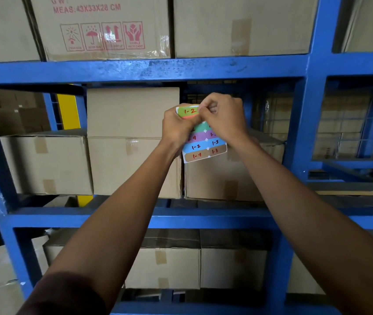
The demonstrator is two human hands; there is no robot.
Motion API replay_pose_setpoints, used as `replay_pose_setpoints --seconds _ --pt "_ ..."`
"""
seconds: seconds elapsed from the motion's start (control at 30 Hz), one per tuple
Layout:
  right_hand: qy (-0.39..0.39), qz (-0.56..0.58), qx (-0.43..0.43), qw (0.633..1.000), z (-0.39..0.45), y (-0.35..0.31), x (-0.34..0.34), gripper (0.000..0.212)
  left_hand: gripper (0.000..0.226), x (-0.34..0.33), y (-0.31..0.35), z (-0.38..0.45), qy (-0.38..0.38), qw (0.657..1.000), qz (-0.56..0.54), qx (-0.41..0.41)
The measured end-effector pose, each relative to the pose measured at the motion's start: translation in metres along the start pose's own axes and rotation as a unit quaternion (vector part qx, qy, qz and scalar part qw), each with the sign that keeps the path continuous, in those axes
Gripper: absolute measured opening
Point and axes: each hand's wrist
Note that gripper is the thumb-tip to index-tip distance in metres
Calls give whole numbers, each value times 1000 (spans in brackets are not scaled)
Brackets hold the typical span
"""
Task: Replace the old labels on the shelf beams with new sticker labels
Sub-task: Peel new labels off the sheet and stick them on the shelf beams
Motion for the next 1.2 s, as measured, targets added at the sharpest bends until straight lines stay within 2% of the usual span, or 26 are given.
replay_pose_setpoints --seconds 0.17,0.3,0.53,0.67,0.83,1.2 --pt "-46 -60 -9 997 16 -18 -3 15 19 11 13 12 -13 999 -23 26" --pt "-54 -73 -8 996 27 -28 -3 17 21 18 28 25 -25 998 -26 43" --pt "-2 -37 -27 999 46 -26 -4 10 37 20 38 41 -35 997 -39 53" --pt "25 -18 -38 999 62 -16 1 12 38 22 36 42 -37 996 -40 68" --pt "52 -57 -42 996 78 -2 7 16 40 17 27 38 -33 996 -6 86" --pt "98 -115 21 988 95 21 4 21 34 1 12 34 -37 995 3 87"
Point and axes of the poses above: each hand's wrist, its own z-axis towards the middle knuckle, its own x-axis out of the back of the hand, y = z × x, and after that the axes turned 11 degrees about z, right-handed
